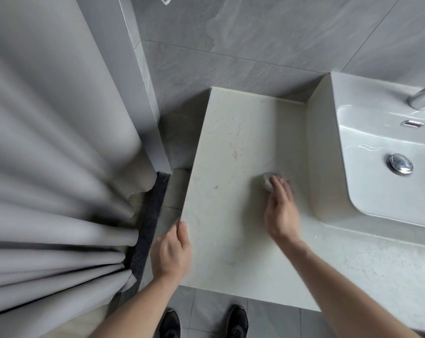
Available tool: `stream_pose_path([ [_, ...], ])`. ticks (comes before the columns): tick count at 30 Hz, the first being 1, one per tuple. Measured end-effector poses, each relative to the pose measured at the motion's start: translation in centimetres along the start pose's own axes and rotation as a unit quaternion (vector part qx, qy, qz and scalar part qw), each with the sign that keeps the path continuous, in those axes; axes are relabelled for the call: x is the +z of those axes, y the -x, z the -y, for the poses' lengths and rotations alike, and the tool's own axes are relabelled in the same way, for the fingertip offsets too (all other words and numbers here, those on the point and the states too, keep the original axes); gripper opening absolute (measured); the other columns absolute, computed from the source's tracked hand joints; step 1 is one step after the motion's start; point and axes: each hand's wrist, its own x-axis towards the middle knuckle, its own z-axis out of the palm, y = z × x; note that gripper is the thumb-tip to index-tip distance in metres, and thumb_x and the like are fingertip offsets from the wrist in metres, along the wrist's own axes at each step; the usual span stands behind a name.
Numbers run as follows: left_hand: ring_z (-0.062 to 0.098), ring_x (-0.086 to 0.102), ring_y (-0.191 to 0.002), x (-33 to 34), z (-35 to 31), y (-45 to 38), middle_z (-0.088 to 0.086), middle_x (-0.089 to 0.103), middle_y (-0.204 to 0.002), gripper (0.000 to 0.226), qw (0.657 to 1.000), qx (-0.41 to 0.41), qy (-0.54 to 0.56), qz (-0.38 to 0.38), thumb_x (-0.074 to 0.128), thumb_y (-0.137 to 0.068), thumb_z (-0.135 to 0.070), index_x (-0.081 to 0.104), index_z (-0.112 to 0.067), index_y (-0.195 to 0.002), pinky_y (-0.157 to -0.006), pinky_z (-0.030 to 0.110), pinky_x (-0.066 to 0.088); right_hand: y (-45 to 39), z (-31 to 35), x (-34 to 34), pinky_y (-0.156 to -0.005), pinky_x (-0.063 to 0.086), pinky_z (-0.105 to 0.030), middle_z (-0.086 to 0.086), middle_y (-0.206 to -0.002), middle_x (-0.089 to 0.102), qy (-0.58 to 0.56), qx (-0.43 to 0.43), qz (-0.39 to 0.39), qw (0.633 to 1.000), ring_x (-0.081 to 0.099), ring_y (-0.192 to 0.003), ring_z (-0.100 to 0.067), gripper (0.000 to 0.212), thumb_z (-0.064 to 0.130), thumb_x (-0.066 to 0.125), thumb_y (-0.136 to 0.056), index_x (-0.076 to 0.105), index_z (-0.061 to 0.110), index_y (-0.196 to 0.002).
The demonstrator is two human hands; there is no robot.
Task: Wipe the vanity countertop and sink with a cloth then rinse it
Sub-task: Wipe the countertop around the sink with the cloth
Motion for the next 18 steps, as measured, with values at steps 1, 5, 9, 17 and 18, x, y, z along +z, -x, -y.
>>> stream_pose_path([
  [1, 0.04, 0.065, -0.106, 0.0, 0.1, 0.0, 0.009, 0.075, -0.11, 0.048, 1.0, -0.002, -0.004, 0.004, 0.029, -0.106, -0.042, 0.069, -0.018, -0.121, -0.085, 0.042, 0.049, -0.3, -1.5, -1.0, -0.122, 0.033, -0.046, -0.01, -0.157, 0.047, 0.03, 0.025, -0.004, 0.999, 0.038, -0.149, -0.032, 0.048, 0.019, 0.041, -0.102, 0.053, 0.01, -0.148],
  [5, 0.041, 0.065, -0.103, 0.1, 0.2, 0.0, 0.008, 0.074, -0.111, 0.052, 1.0, -0.013, -0.012, 0.018, 0.025, -0.105, -0.046, 0.068, -0.02, -0.12, -0.083, 0.043, 0.049, 0.5, -3.7, -1.6, -0.125, 0.025, -0.045, -0.01, -0.163, 0.04, 0.128, 0.031, -0.009, 0.991, 0.032, -0.15, -0.036, 0.059, 0.025, 0.032, -0.099, 0.042, 0.009, -0.155],
  [9, 0.041, 0.066, -0.1, -0.1, 0.1, -0.1, 0.01, 0.075, -0.106, 0.05, 1.0, -0.014, -0.008, 0.021, 0.027, -0.105, -0.045, 0.068, -0.019, -0.117, -0.078, 0.043, 0.049, 0.3, -0.4, 0.3, -0.126, 0.015, -0.05, -0.004, -0.168, 0.029, 0.16, 0.105, -0.02, 0.981, 0.023, -0.153, -0.035, 0.063, 0.025, 0.036, -0.098, 0.03, 0.017, -0.161],
  [17, 0.043, 0.068, -0.09, 0.2, 0.4, -0.1, 0.015, 0.076, -0.096, 0.056, 1.0, 0.0, 0.004, 0.012, 0.028, -0.103, -0.048, 0.072, -0.014, -0.108, -0.069, 0.042, 0.05, 2.0, 9.2, 7.0, -0.128, 0.011, -0.052, -0.007, -0.169, 0.025, 0.11, -0.103, 0.131, 0.98, 0.017, -0.158, -0.033, 0.075, 0.018, 0.048, -0.086, 0.035, 0.016, -0.159],
  [18, 0.043, 0.068, -0.091, 0.2, 0.5, -0.1, 0.014, 0.076, -0.097, 0.06, 1.0, 0.004, 0.0, 0.011, 0.025, -0.102, -0.051, 0.072, -0.014, -0.11, -0.07, 0.042, 0.05, 2.5, 10.6, 8.0, -0.128, 0.012, -0.052, -0.006, -0.169, 0.026, 0.097, -0.142, 0.151, 0.973, 0.016, -0.158, -0.032, 0.072, 0.018, 0.049, -0.088, 0.035, 0.016, -0.159],
])
